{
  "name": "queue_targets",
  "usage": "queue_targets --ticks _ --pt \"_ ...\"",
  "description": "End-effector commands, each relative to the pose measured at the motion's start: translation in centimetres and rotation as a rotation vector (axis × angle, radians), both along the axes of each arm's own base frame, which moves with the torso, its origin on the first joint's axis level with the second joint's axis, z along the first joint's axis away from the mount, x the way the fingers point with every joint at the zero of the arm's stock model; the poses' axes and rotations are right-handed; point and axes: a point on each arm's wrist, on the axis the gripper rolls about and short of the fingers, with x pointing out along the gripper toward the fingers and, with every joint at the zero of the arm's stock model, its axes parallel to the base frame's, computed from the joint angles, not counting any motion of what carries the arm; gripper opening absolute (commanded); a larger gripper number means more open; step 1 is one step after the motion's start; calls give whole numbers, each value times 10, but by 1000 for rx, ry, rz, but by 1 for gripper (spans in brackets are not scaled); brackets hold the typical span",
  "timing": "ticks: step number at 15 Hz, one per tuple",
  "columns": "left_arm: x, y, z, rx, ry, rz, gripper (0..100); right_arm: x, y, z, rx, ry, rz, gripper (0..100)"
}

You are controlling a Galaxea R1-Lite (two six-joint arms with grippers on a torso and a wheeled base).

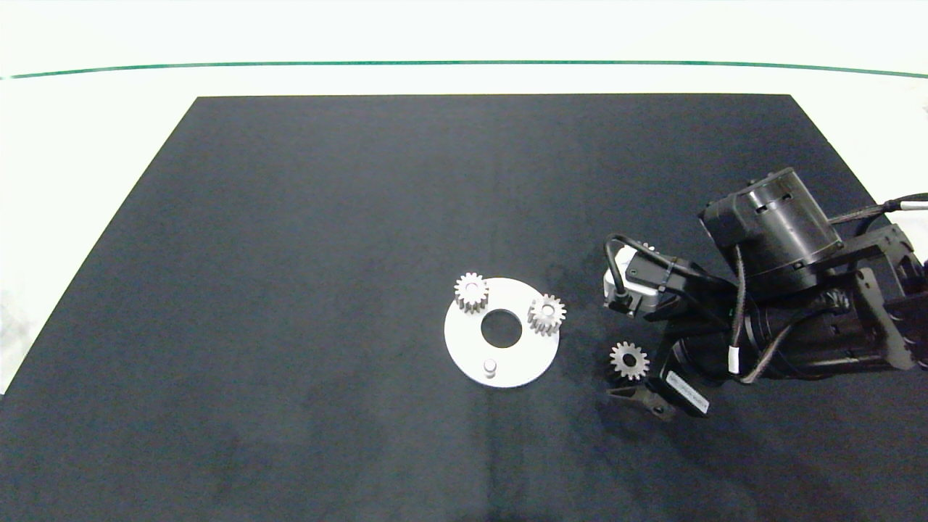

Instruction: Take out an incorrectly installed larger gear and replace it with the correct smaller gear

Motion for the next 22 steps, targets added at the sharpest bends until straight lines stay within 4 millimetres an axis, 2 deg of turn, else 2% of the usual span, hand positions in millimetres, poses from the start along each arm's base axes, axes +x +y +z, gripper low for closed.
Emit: queue_targets --ticks 1,16,22 --pt "0 0 -1 -1 4 1 100 5 4 -9 -17 29 3 100" --pt "-2 0 -3 1 15 1 100 16 2 -20 -24 50 -46 100" --pt "-4 0 -3 1 5 1 100 15 4 -21 -33 49 -39 90"
